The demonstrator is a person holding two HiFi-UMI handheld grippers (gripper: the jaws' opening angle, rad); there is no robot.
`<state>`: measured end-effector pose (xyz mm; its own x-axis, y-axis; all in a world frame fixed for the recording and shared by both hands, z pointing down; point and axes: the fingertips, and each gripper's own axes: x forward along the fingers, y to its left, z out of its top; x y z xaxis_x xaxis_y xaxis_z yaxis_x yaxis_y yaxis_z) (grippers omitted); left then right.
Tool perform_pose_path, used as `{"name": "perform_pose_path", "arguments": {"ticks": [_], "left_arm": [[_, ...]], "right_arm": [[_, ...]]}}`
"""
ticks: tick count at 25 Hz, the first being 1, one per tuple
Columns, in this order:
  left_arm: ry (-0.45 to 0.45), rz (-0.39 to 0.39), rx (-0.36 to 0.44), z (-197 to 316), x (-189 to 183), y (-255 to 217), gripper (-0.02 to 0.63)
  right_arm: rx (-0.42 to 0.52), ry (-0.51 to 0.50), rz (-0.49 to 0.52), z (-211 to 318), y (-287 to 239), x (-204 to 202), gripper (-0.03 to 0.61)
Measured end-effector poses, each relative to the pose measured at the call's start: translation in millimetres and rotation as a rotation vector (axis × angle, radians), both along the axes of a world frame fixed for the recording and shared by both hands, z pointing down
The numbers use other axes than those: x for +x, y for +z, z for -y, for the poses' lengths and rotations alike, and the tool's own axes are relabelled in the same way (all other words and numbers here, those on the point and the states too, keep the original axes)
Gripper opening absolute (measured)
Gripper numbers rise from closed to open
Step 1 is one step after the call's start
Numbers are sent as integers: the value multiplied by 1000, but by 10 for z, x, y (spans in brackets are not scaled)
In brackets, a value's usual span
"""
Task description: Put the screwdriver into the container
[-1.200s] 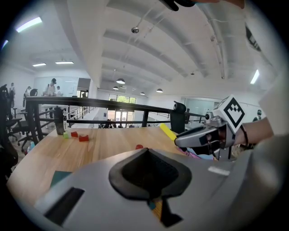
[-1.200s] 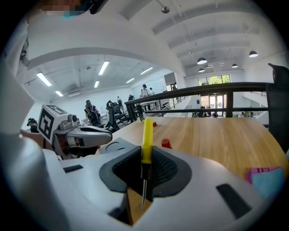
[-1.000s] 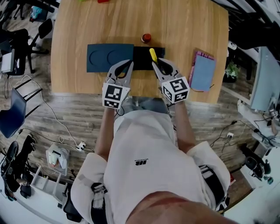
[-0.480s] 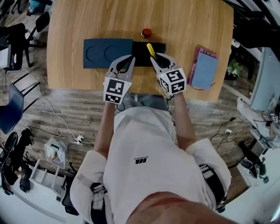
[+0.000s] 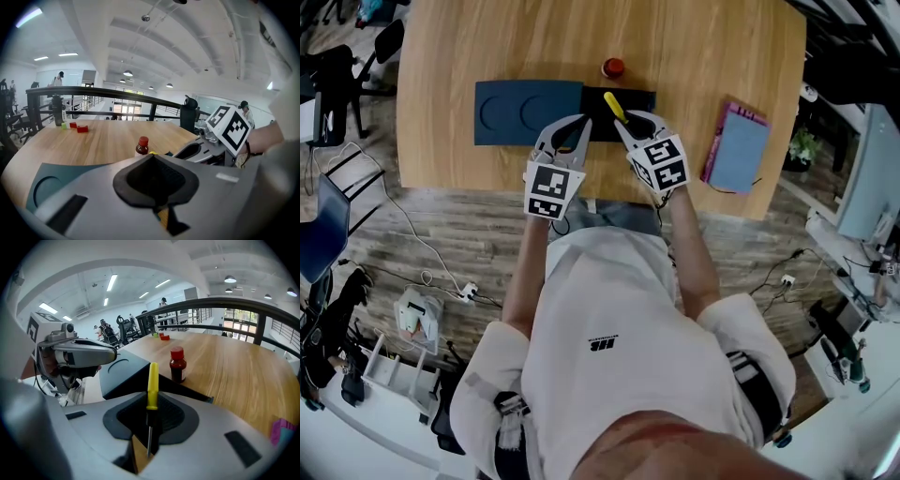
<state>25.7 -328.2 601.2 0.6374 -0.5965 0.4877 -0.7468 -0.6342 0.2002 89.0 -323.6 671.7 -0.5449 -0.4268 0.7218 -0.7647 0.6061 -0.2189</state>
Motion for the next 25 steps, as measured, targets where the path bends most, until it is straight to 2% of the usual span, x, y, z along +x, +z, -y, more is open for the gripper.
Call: {"name": "perform_pose_path", "arguments": {"ticks": [11, 17, 25], "left_arm": [[-13, -1, -23, 10, 48, 80, 11], [-29, -5, -29, 30, 7, 100, 11], [-45, -6, -37, 46, -47, 120, 11]], "right_arm": [[-73, -70, -56, 15, 251, -72, 67], [-78, -118, -106, 54, 330, -148, 67], [-108, -154, -118, 89, 410, -265, 67]]}}
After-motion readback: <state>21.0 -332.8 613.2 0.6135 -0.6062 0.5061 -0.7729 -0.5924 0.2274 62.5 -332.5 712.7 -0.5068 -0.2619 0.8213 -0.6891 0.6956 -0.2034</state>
